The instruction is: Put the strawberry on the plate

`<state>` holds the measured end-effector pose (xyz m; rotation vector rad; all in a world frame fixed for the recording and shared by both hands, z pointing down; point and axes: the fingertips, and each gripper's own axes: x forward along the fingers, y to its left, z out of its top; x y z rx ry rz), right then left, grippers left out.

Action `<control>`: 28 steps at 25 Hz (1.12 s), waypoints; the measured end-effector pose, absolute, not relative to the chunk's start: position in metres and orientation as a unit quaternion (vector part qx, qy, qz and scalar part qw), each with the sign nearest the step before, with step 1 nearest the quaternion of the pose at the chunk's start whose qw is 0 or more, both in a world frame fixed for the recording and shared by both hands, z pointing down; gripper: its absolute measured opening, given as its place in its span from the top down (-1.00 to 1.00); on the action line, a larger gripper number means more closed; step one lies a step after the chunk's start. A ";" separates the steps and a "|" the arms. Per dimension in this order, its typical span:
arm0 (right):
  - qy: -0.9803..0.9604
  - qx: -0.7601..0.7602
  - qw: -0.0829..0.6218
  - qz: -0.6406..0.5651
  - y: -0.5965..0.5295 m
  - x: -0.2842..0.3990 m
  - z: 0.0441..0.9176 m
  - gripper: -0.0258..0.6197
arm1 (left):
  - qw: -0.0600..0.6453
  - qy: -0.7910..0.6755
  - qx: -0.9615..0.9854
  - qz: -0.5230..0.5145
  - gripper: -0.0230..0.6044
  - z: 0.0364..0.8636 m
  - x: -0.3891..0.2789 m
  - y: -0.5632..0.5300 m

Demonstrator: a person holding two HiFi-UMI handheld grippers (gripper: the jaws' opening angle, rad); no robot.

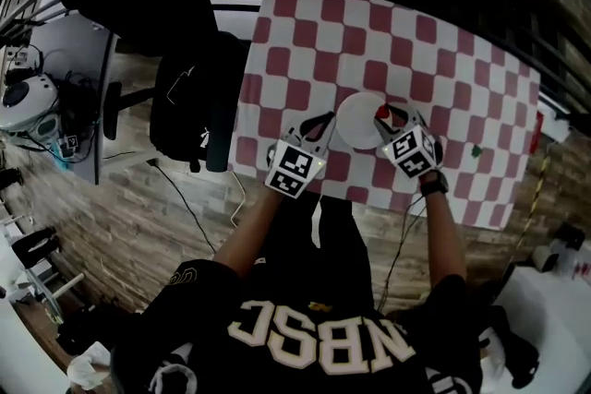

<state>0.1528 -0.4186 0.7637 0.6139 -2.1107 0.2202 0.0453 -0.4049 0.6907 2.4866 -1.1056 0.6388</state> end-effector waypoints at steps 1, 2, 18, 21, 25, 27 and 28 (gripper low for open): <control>-0.855 0.235 0.454 0.086 -0.417 0.146 0.771 0.41 | 0.175 -0.387 0.877 0.226 0.88 0.695 0.046 -0.405; -0.856 0.223 0.458 0.083 -0.416 0.139 0.777 0.41 | 0.178 -0.384 0.878 0.225 0.88 0.699 0.047 -0.404; -0.853 0.206 0.467 0.111 -0.399 0.116 0.793 0.39 | 0.182 -0.368 0.886 0.217 0.88 0.689 0.050 -0.406; -0.858 0.247 0.434 0.120 -0.409 0.119 0.757 0.39 | 0.169 -0.372 0.890 0.201 0.88 0.661 0.050 -0.416; -0.871 0.302 0.350 0.168 -0.421 0.118 0.701 0.40 | 0.161 -0.386 0.893 0.167 0.88 0.619 0.051 -0.436; -0.871 0.341 0.314 0.164 -0.425 0.122 0.667 0.40 | 0.151 -0.388 0.896 0.152 0.88 0.595 0.054 -0.440; -0.872 0.362 0.287 0.163 -0.425 0.123 0.646 0.41 | 0.146 -0.388 0.898 0.145 0.88 0.583 0.056 -0.440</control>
